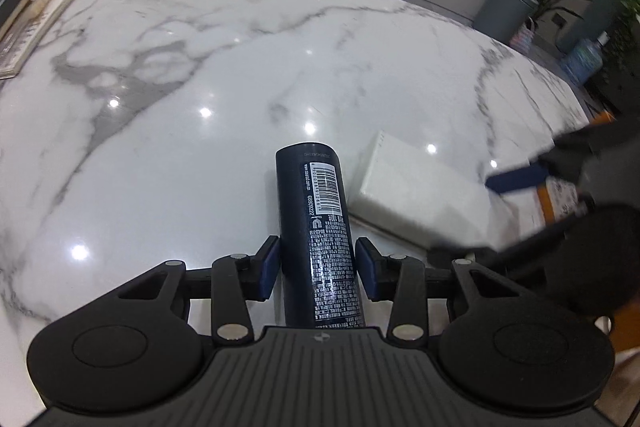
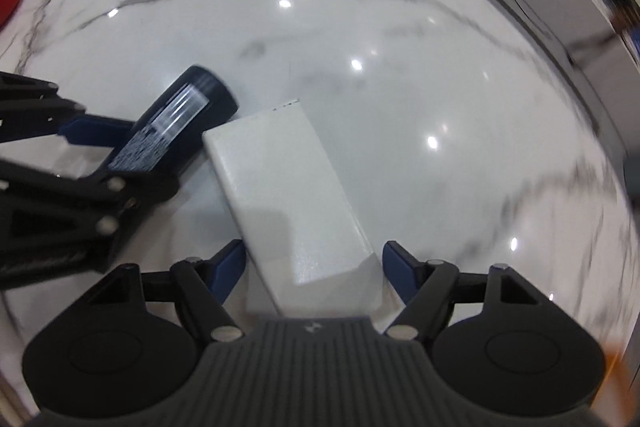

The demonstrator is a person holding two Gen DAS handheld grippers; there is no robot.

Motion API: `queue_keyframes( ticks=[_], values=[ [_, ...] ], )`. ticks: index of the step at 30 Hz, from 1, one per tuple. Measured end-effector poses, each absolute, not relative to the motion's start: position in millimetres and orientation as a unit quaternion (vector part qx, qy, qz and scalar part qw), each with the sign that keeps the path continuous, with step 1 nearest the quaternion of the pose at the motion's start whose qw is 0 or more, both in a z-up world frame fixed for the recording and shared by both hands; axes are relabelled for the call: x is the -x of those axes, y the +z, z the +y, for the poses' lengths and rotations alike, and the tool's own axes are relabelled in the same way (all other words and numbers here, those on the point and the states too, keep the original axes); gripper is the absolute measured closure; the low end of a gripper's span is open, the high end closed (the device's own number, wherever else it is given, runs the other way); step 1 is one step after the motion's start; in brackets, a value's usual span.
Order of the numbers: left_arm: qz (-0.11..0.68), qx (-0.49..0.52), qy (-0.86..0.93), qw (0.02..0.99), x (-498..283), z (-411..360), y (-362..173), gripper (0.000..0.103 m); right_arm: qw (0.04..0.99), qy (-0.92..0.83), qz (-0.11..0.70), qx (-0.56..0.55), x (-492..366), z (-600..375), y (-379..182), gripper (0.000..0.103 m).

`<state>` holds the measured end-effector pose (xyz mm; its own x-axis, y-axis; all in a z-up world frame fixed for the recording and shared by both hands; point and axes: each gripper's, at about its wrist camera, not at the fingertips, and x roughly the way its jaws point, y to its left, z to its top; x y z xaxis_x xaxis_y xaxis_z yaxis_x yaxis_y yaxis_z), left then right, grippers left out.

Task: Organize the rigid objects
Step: 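Grasp the dark blue spray can with the left tool while the right tool grasps the white box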

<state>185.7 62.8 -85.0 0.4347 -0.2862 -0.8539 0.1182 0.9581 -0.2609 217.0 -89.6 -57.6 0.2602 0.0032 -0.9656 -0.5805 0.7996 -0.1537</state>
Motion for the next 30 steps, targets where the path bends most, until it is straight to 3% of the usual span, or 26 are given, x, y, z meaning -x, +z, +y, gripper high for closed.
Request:
queue_keyframes(
  ticks=[6,17,22,24,30],
  values=[
    [0.532,0.060,-0.139,0.833,-176.8,54.5,-84.2,0.057,0.771,0.150,0.595,0.169,-180.6,-102.5,-52.2,0.033],
    [0.510,0.028,-0.129,0.850,-172.9,48.0,-85.8,0.051,0.817,0.197,0.507,0.195,-160.4,-98.1,-59.6,0.030],
    [0.510,0.030,-0.136,0.849,-175.1,48.5,-85.4,0.055,0.826,0.193,0.508,0.150,-160.5,-108.1,-70.2,0.027],
    [0.510,0.031,-0.136,0.849,-175.1,48.4,-85.1,0.056,0.831,0.185,0.506,0.138,-162.0,-112.8,-69.7,0.032],
    [0.522,0.033,-0.185,0.832,-171.0,40.8,-83.8,0.057,0.813,0.126,0.559,0.103,-158.0,-121.4,-67.6,0.035]
  ],
)
